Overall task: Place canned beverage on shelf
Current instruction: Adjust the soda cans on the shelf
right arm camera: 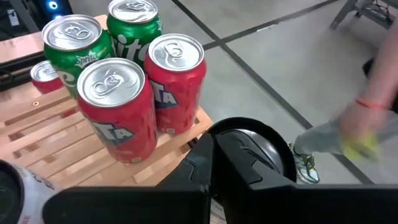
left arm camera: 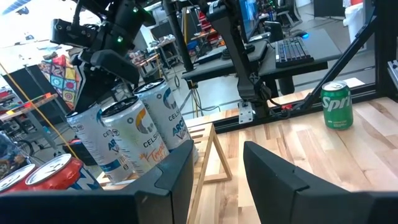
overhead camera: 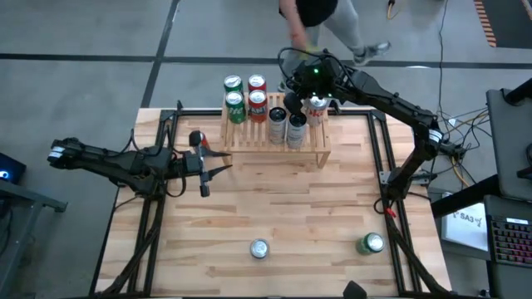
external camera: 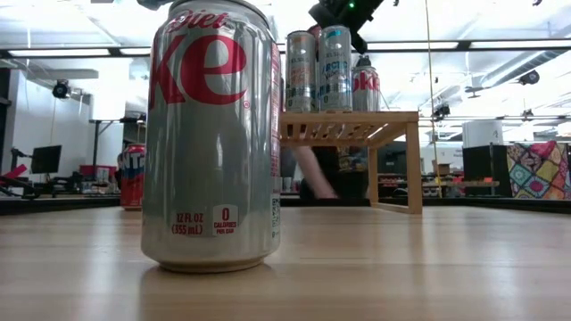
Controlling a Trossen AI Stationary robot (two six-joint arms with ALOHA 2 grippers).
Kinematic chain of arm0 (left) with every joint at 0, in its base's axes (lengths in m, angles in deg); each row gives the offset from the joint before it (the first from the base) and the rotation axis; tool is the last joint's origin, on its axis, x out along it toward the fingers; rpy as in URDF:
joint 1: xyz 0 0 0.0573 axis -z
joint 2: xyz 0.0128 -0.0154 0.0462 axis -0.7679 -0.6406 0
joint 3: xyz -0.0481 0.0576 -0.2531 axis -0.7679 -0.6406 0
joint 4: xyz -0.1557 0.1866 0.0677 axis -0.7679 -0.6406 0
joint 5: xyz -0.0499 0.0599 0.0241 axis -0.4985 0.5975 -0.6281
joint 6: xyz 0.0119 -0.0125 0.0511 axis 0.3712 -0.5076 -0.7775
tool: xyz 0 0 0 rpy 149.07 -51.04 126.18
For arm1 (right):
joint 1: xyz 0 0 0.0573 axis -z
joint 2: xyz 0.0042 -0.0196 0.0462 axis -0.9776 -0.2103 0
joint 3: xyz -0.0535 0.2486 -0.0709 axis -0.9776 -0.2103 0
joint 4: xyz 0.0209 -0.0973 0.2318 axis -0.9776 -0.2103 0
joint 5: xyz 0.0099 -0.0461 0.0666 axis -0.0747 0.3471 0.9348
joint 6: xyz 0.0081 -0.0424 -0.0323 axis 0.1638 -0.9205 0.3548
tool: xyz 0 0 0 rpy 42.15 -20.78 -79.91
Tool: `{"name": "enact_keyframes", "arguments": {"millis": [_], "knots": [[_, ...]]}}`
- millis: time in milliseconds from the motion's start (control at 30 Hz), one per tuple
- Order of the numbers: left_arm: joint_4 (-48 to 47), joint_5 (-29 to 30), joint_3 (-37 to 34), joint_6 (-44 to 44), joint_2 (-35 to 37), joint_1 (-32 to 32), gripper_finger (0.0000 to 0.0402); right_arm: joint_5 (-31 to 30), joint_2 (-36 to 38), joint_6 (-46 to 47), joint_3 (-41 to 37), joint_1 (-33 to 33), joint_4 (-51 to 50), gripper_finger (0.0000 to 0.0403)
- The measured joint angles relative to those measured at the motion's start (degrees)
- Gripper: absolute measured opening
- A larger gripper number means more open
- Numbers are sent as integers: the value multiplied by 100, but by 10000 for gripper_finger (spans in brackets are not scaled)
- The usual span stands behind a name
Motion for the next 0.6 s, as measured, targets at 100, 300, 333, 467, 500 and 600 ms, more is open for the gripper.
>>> {"name": "enact_keyframes", "arguments": {"millis": [100,300,333,467,500,600], "knots": [[0,0,0,0,0,0,125,-5,3,0,0,-23,0,9],[-1,1,0,0,-1,1,125,-18,10,0,2,-23,2,9],[-1,0,0,0,0,0,125,-19,10,-1,2,-23,2,9],[-2,0,0,0,0,2,125,-18,20,-2,2,-23,6,9],[-2,0,0,0,0,2,125,-20,26,-2,2,-23,13,9],[-1,0,0,0,0,0,125,-18,53,-26,2,-23,58,9]]}}
